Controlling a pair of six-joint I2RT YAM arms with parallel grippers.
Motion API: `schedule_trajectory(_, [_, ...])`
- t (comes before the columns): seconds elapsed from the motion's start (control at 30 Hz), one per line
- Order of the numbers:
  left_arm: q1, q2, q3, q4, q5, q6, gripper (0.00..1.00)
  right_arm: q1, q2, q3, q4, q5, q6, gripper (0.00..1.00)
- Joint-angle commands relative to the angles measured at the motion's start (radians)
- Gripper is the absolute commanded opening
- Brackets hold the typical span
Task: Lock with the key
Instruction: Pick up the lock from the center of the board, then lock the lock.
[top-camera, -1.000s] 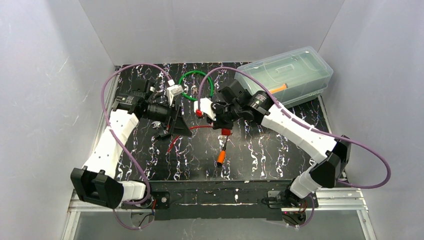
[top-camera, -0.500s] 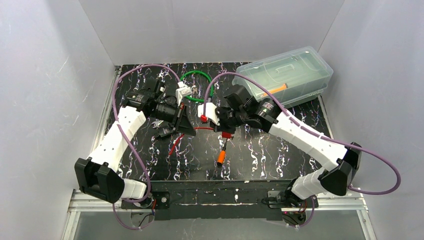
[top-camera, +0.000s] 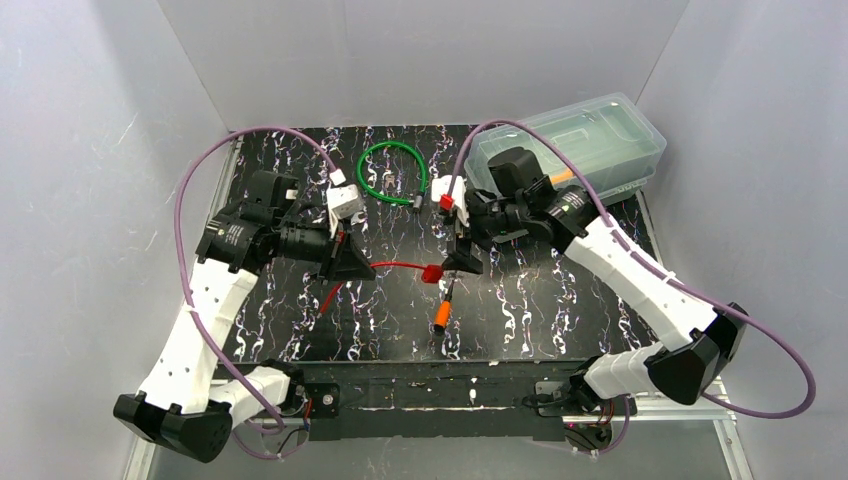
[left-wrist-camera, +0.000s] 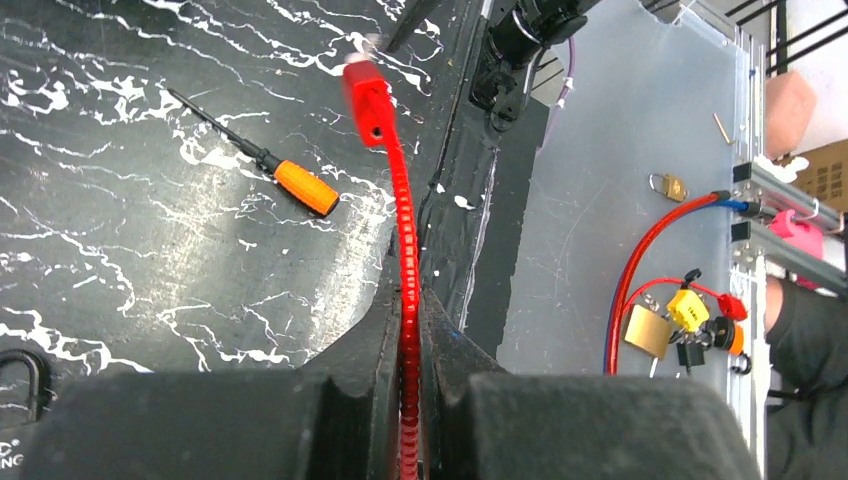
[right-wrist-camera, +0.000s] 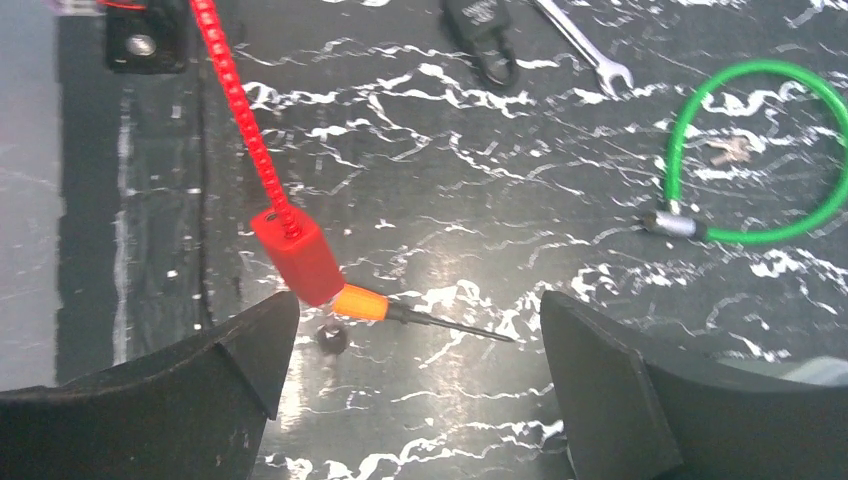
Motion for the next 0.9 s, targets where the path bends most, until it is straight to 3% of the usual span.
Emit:
schedule_trajectory(0.0, [0.002, -0.013, 0.023, -0.066, 0.091, 0.146, 0.0, -0.009, -0.042, -0.037, -0.048, -0.226, -0.045, 0.98])
schedule_trajectory(0.17, [-0.001, -0.004, 0.029, -0.067, 0.155, 0.165, 0.0, -0.014, -0.059, -0.081, -0.072, -0.342, -0.078, 0.98])
schedule_trajectory(0.47, [-0.005, 0.014, 0.038, -0.066, 0.22, 0.198, 0.0, -0.016, -0.043, -0.16, 0.023, -0.374, -0.008, 0.97])
schedule_trajectory(0.87, [-0.004, 0.031, 0.056, -0.045, 0.248, 0.203, 0.0, -0.016, -0.02, -0.179, 0.061, -0.439, 0.004, 0.82])
